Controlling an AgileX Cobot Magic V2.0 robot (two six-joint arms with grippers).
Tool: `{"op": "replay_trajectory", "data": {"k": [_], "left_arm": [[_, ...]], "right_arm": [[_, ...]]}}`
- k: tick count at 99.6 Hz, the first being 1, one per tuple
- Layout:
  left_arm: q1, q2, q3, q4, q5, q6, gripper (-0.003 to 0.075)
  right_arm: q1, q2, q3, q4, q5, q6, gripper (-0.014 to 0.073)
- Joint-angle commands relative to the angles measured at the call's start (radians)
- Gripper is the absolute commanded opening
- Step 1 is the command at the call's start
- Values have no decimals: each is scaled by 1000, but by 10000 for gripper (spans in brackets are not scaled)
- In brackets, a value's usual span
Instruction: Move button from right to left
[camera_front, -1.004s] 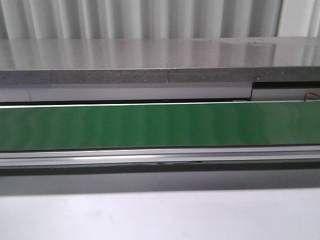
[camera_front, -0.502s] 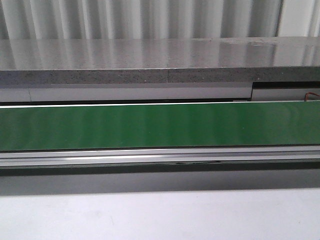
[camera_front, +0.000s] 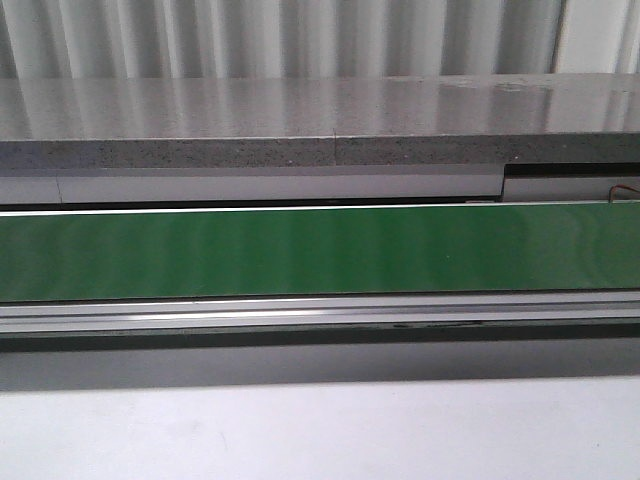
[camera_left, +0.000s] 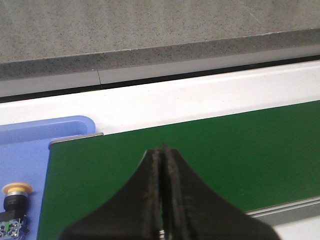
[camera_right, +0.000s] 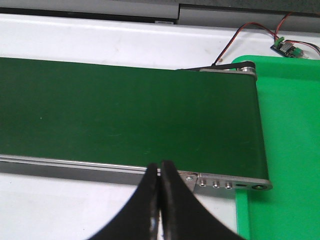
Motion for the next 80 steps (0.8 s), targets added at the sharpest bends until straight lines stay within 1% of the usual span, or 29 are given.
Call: {"op": "replay_trajectory", "data": {"k": [1,13,23,35,45,52,59,64,69,72,80], "left_arm": [[-7,2,-28,-32,-61,-1,-20],[-7,2,-23,-32,-65,-1,-20],[-10,2,-4,-34,-123,-1,-20],[-65,-1,42,-34,-268,-19,-20],[-112,-26,92,-2,-382,-45,-20],[-140,-57,134,97,-467,-155,-20],[-161,-95,178,271,-530,-332,-20],[-166,-122,209,436,-558,-506,-20],[-166,-152,238,536,-574,-619,-20],[-166,-164,254,565,-576,-651,-20],[-166,-196,301,596,-576,-675,-20]], "right_arm": [[1,-5,-26,8,-57,-9,-68],[1,-5,-26,8,-57,-9,-68],[1,-5,-26,8,-57,-9,-68],[1,-5,-26,8,-57,-9,-68],[1,-5,-26,8,-57,-9,-68],[1,-5,-26,8,-57,-9,-68],[1,-5,-26,8,-57,-9,-68],[1,-5,-26,8,-57,-9,-68],[1,-5,-26,8,-57,-9,-68],[1,-5,-26,8,-57,-9,-68],[1,-5,-26,8,-57,-9,-68]]}}
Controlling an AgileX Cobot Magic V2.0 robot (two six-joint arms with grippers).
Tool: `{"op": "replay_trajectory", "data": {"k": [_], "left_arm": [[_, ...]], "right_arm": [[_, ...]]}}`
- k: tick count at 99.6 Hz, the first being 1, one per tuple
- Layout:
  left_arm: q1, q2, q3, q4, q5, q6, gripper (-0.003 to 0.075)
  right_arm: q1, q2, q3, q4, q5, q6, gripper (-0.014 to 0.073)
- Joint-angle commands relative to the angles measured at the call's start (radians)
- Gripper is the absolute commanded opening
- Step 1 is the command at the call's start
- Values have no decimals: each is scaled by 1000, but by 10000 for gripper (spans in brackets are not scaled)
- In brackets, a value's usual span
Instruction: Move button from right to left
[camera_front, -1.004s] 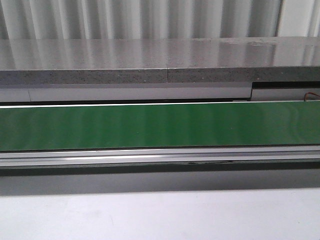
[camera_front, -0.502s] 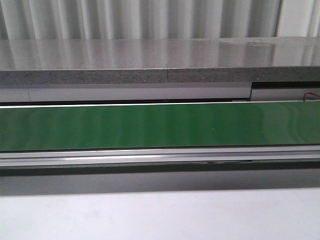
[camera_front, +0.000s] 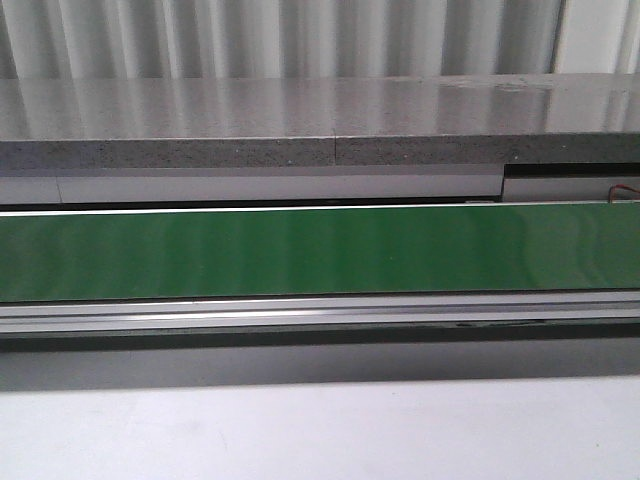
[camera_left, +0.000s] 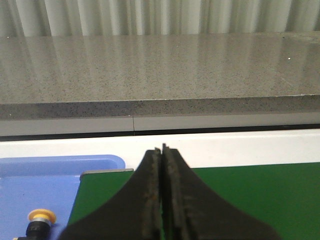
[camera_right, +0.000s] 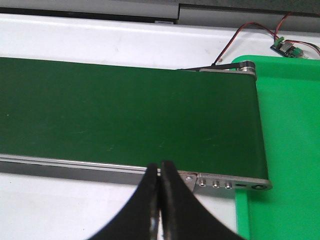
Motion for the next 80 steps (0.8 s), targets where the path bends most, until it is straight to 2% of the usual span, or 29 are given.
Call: {"op": "replay_trajectory", "data": {"k": [1,13,52,80], "left_arm": [[-9,-30,15,81,-94,-90,-20],[-9,-111,79,140,-94,-140,-20],[-5,-416,248,152,-89,-139,-20],[-5,-512,313,152,-88,-139,-20]], "right_arm": [[1,-5,-26,8,-57,-9,-68],[1,-5,-26,8,-57,-9,-68],[1,-5,-26,8,-57,-9,-68],[1,-5,-26,8,-57,-9,-68]]}}
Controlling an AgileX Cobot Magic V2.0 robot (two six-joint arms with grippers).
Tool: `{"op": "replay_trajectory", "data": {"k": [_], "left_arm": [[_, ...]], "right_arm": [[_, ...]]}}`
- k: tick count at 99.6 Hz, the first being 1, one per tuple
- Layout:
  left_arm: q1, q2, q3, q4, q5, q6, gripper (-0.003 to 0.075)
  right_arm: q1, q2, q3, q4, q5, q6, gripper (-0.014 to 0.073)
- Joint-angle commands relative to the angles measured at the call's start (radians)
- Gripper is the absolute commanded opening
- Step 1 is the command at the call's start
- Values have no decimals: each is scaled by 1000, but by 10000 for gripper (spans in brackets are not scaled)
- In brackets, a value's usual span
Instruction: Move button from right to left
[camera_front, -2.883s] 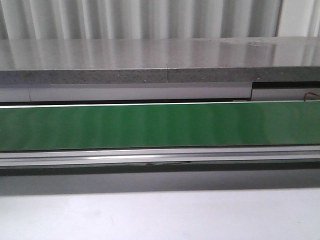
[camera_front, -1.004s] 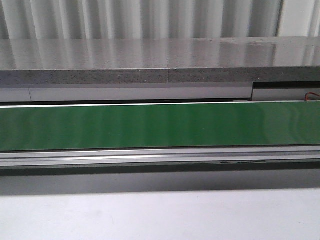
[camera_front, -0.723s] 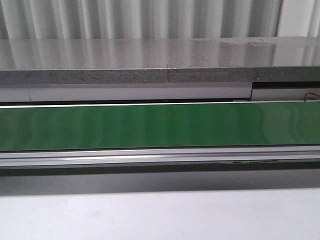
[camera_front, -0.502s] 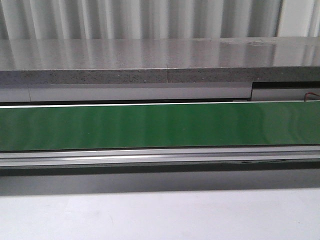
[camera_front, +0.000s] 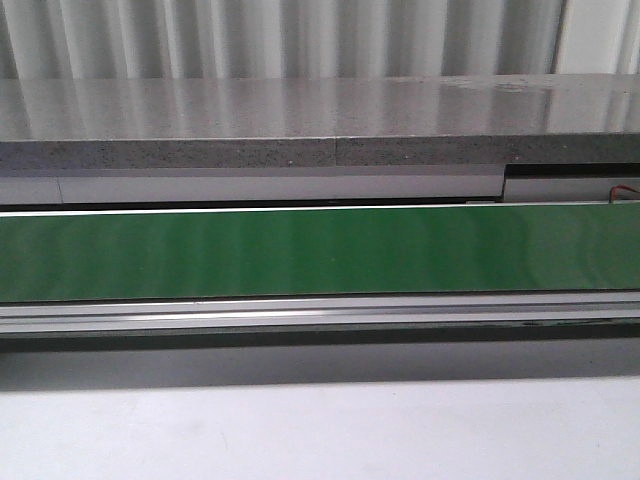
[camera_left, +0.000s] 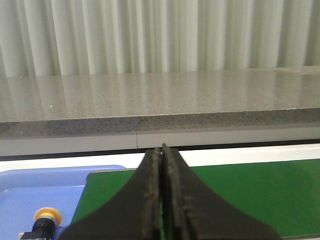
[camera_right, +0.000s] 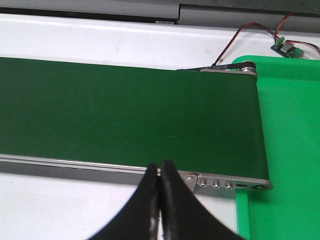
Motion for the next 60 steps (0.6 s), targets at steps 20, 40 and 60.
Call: {"op": "replay_trajectory", "data": {"k": [20,40,60], "left_arm": [[-5,-35,25,3,-79,-10,-20],[-5,-35,25,3,-80,-10,-20],[-5,-35,25,3,-80,-10,-20]], "right_arm": [[1,-5,-26,8,-56,-9,-68],[1,-5,-26,8,-56,-9,-68],[1,-5,-26,8,-56,-9,-68]]}}
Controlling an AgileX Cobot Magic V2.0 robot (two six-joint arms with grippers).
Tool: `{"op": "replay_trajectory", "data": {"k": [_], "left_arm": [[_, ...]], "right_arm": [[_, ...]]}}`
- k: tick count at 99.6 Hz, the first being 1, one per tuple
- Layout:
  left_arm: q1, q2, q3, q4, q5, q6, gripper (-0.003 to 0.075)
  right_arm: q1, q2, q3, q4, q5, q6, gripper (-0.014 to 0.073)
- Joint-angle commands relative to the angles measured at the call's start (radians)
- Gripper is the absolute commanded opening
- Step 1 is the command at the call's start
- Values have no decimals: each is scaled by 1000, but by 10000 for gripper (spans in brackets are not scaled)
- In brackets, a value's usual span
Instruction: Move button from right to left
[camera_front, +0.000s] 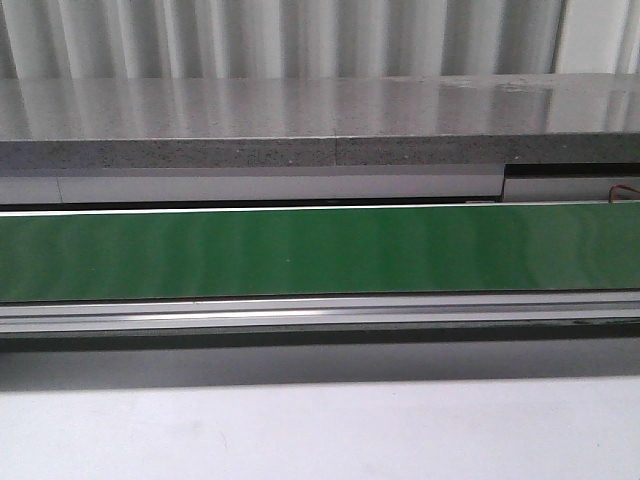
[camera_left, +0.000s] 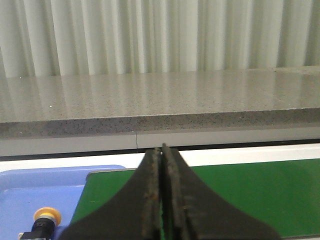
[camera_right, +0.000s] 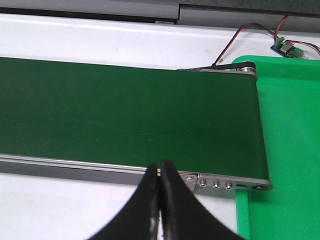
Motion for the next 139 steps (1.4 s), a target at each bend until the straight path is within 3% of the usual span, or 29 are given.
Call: {"op": "replay_trajectory", "data": {"k": [1,61,88,99,124,139], "left_arm": [[-5,-35,25,2,-80,-10,-20],[-5,-35,25,2,-80,-10,-20],[-5,-35,25,2,-80,-10,-20],[-5,-35,25,2,-80,-10,-20],[-5,-35,25,2,-80,-10,-20],[-5,-35,25,2,-80,-10,-20]], "right_arm": [[1,-5,-26,8,-56,-9,-68],[1,-5,-26,8,-58,-9,-68],[6,-23,12,9,-178,9,-68],[41,-66,75,-56,-281,89,-68],[161,-182,245,-374,-522,421,-68],[166,-273,341,-404,-607,477,-68]]}}
